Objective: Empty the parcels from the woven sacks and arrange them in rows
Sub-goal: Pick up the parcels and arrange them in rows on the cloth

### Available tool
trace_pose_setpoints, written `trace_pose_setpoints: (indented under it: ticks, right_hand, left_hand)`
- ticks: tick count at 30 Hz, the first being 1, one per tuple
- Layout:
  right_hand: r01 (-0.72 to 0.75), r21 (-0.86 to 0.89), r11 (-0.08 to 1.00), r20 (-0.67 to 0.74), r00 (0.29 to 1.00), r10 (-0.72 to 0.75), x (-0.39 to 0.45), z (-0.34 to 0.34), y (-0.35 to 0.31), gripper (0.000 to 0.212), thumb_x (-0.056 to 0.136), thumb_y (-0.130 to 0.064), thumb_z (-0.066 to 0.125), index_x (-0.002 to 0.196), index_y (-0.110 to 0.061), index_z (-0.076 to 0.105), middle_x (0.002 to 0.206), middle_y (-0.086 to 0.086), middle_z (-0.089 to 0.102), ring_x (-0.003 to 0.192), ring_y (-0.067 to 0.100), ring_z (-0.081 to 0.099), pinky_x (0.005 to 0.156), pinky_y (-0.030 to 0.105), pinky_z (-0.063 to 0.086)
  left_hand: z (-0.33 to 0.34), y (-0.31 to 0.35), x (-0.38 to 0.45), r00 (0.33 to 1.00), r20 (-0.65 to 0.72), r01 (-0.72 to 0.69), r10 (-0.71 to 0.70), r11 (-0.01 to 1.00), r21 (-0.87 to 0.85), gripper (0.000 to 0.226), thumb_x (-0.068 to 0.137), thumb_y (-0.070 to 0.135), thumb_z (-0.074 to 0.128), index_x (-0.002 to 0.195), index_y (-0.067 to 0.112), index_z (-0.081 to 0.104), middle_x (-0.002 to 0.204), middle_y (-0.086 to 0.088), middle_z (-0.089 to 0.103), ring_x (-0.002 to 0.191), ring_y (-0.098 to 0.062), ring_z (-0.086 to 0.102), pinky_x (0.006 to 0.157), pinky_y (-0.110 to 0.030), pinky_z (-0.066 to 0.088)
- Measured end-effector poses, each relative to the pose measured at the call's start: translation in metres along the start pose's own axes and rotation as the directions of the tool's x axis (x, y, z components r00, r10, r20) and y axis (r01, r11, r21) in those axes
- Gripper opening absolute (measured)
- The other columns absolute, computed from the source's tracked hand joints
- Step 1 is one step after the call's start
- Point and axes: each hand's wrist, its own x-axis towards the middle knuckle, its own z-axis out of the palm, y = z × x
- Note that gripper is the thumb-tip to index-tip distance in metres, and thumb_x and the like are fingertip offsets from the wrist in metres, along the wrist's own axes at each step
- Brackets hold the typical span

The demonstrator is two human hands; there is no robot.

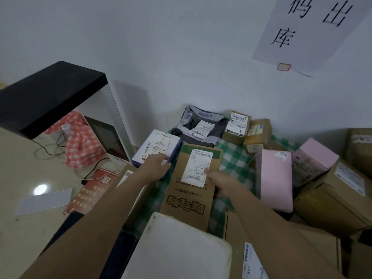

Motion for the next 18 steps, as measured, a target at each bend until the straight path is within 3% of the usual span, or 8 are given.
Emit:
trace_pose_setpoints:
  ticks: [3, 9, 12, 14, 18]
  right_hand:
    - [-0.014, -0.018, 1.000, 0.005, 1.000, 0.014, 0.012, 0.001, 0.005, 0.046, 0.093, -0.045, 0.054, 0.128, -0.015, 0.054, 0.118, 0.011, 0.065, 0.108, 0.033, 0.060, 0.099, 0.055, 0.046]
    - [0.006, 0.037, 0.999, -0.017, 1.000, -0.005, 0.017, 0.006, 0.012, 0.045, 0.093, -0.045, 0.057, 0.125, -0.015, 0.055, 0.111, 0.009, 0.068, 0.103, 0.030, 0.064, 0.095, 0.052, 0.051]
    - [0.051, 0.144, 0.988, 0.003, 0.999, -0.052, 0.015, 0.011, 0.012, 0.046, 0.088, -0.033, 0.068, 0.125, -0.013, 0.050, 0.104, 0.010, 0.070, 0.093, 0.028, 0.068, 0.077, 0.045, 0.058]
    - [0.066, 0.128, 0.990, 0.022, 0.997, -0.070, 0.015, 0.014, 0.012, 0.045, 0.088, -0.022, 0.066, 0.127, -0.012, 0.045, 0.107, 0.010, 0.069, 0.092, 0.026, 0.067, 0.068, 0.039, 0.057]
    - [0.131, 0.011, 0.991, -0.014, 0.991, -0.130, 0.018, 0.023, 0.013, 0.035, 0.090, -0.001, 0.054, 0.124, -0.008, 0.053, 0.120, 0.010, 0.066, 0.103, 0.027, 0.065, 0.082, 0.041, 0.058]
  left_hand:
    - [0.006, -0.007, 0.008, 1.000, -0.029, -0.008, 0.013, 0.987, 0.160, 0.034, 0.098, 0.032, 0.045, 0.129, 0.021, 0.053, 0.132, -0.004, 0.051, 0.116, -0.023, 0.047, 0.102, -0.044, 0.040]
    - [0.020, -0.014, 0.011, 0.992, -0.109, -0.029, 0.062, 0.959, 0.283, 0.038, 0.098, 0.028, 0.045, 0.135, 0.018, 0.045, 0.148, -0.004, 0.037, 0.135, -0.025, 0.034, 0.111, -0.043, 0.029]
    - [0.019, -0.019, 0.014, 0.994, -0.070, -0.052, 0.078, 0.946, 0.319, 0.034, 0.096, 0.027, 0.047, 0.129, 0.019, 0.048, 0.150, -0.004, 0.035, 0.137, -0.027, 0.032, 0.112, -0.046, 0.029]
    - [0.018, -0.021, 0.015, 0.995, -0.043, -0.069, 0.088, 0.941, 0.331, 0.030, 0.094, 0.027, 0.048, 0.123, 0.019, 0.049, 0.148, -0.005, 0.037, 0.134, -0.028, 0.034, 0.110, -0.047, 0.033]
    - [0.017, -0.020, 0.014, 0.996, -0.020, -0.074, 0.086, 0.940, 0.332, 0.025, 0.091, 0.028, 0.048, 0.114, 0.019, 0.048, 0.140, -0.007, 0.042, 0.126, -0.029, 0.038, 0.104, -0.049, 0.038]
